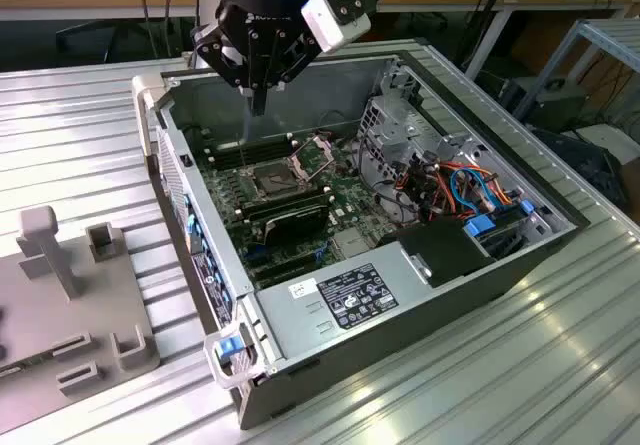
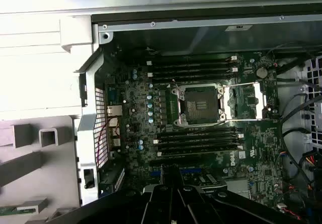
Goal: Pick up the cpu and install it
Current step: 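Reach for the cpu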
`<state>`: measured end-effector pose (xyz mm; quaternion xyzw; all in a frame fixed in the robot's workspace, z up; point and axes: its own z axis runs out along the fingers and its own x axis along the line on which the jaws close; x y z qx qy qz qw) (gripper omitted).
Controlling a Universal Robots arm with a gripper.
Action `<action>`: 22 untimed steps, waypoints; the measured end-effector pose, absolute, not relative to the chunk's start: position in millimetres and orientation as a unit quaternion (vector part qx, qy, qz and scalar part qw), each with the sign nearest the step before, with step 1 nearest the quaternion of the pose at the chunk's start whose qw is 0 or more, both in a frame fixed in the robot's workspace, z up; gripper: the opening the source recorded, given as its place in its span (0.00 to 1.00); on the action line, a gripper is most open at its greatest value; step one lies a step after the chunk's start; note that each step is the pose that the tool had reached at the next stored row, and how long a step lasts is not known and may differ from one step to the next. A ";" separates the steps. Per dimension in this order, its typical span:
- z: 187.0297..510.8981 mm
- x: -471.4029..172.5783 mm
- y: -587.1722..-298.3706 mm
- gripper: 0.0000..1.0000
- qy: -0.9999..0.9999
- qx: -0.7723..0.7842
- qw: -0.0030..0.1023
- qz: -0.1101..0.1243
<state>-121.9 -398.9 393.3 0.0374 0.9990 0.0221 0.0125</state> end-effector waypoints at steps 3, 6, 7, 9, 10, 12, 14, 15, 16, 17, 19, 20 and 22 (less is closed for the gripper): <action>393.3 -121.9 -398.9 0.11 0.999 0.037 0.012 0.022; 393.2 -122.2 -398.8 0.11 0.999 0.037 0.013 0.022; 393.2 -122.7 -398.8 0.11 0.999 0.037 0.013 0.022; 393.3 -124.4 -398.8 0.11 0.999 0.037 0.013 0.022; 393.3 -124.7 -398.8 0.11 0.999 0.037 0.012 0.022; 393.3 -125.6 -398.8 0.11 0.999 0.037 0.012 0.022; 393.3 -127.1 -398.9 0.11 0.999 0.037 0.013 0.022; 393.3 -127.9 -398.9 0.11 0.999 0.037 0.013 0.022; 393.3 -128.8 -398.9 0.11 0.999 0.037 0.013 0.022; 393.3 -130.0 -398.9 0.11 0.999 0.037 0.013 0.022; 393.3 -134.7 -398.9 0.11 0.999 0.037 0.013 0.022; 393.2 -137.6 -398.9 0.11 0.999 0.037 0.013 0.022; 393.2 -140.9 -398.8 0.11 0.999 0.037 0.013 0.022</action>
